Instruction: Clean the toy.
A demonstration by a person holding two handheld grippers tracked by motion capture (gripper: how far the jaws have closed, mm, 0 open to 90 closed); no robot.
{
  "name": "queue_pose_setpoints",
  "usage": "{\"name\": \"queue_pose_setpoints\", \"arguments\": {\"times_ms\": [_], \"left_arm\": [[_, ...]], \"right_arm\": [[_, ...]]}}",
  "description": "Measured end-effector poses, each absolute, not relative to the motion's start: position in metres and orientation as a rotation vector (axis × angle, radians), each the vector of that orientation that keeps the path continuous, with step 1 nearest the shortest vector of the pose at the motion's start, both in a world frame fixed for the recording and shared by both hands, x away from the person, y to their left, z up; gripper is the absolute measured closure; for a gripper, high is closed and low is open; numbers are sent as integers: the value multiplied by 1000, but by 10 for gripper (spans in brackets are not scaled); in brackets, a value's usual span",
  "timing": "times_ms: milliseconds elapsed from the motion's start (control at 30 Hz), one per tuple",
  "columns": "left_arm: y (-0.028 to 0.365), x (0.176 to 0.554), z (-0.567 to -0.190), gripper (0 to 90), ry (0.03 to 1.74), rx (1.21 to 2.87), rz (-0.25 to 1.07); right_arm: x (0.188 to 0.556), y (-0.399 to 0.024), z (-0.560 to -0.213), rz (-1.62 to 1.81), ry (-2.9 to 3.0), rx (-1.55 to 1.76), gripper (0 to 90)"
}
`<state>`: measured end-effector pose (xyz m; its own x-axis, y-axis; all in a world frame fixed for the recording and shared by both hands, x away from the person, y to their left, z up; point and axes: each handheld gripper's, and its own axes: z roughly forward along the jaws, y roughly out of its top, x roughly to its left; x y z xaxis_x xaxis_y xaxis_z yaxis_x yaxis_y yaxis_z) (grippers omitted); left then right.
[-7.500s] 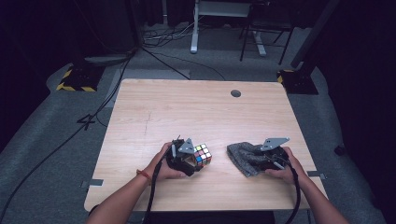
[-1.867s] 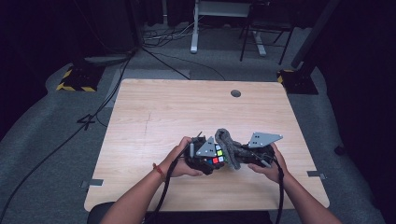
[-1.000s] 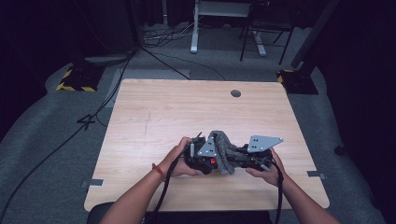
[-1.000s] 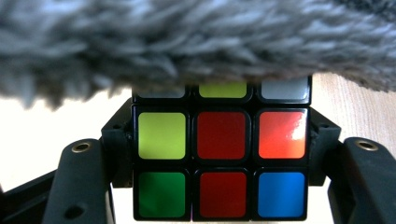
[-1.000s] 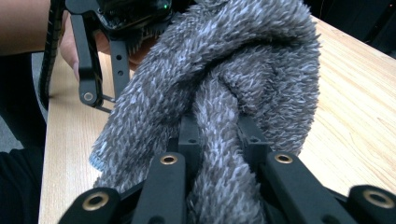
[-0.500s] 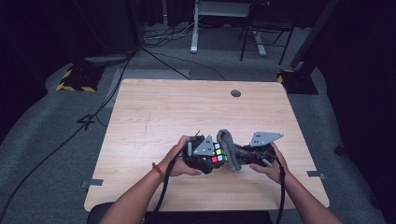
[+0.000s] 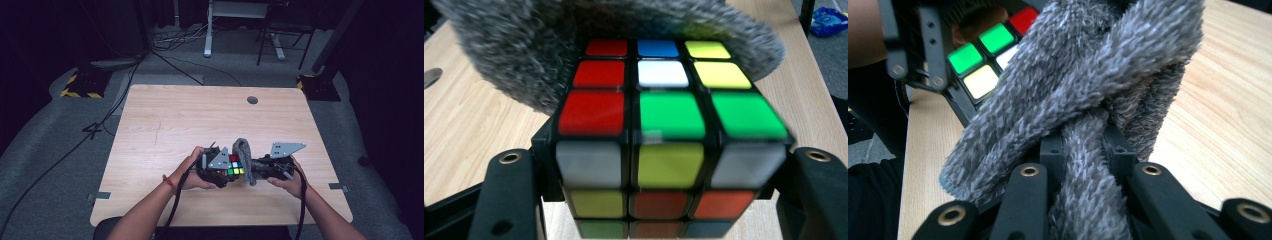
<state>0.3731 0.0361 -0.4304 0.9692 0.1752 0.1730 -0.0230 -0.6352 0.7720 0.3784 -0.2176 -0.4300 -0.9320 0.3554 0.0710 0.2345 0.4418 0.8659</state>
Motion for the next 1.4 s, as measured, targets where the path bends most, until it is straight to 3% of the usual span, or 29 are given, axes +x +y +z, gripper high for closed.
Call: {"name": "queue_pose_setpoints", "arguments": {"times_ms": [433,733,1067,1400], "left_arm": [[35,375,-432,332,123,2241,290],[43,373,-420,334,116,2176,301],[47,375,-421,334,119,2230,350],[34,370,-431,334,83,2276,301]], "right_arm": [[376,-212,-422,1554,2513,499,768],[384,-210,-446,1319,2662,539,768],[373,-215,-426,1383,2571,473,769],[366,-214,-415,1536,2489,416,765]]}}
